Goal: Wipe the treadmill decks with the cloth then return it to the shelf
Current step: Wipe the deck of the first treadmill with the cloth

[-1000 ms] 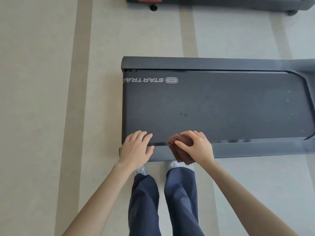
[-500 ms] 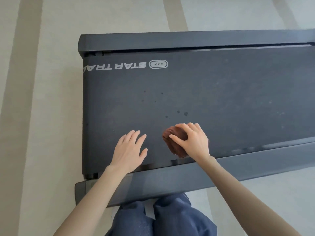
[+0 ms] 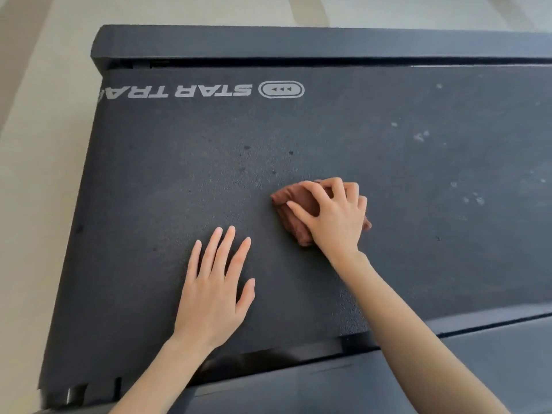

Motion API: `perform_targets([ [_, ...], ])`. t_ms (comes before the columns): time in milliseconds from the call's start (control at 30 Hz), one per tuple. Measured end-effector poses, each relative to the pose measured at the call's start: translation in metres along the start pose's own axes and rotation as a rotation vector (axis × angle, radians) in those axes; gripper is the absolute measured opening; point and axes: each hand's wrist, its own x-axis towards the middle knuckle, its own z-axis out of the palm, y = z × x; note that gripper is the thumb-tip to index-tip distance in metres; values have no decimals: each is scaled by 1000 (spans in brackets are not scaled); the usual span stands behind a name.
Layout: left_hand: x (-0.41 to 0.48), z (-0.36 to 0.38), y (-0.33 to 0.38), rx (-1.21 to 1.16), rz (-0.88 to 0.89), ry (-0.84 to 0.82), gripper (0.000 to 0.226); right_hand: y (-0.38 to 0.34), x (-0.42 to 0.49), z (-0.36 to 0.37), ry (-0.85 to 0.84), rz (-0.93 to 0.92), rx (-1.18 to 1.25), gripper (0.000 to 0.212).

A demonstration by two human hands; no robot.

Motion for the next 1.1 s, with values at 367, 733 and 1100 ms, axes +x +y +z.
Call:
perform_targets([
  [367,1,-9,1,-33,-19,-2,60,-6,-48,-30,-112,-49,48,33],
  [733,-2,-5,2,-19,-12,31,60,19,-12,-23,-89,-28,34,36],
  [1100,-1,-6,0,-29,-1,59,61,23,-39,-40,-147,-13,-6,53],
])
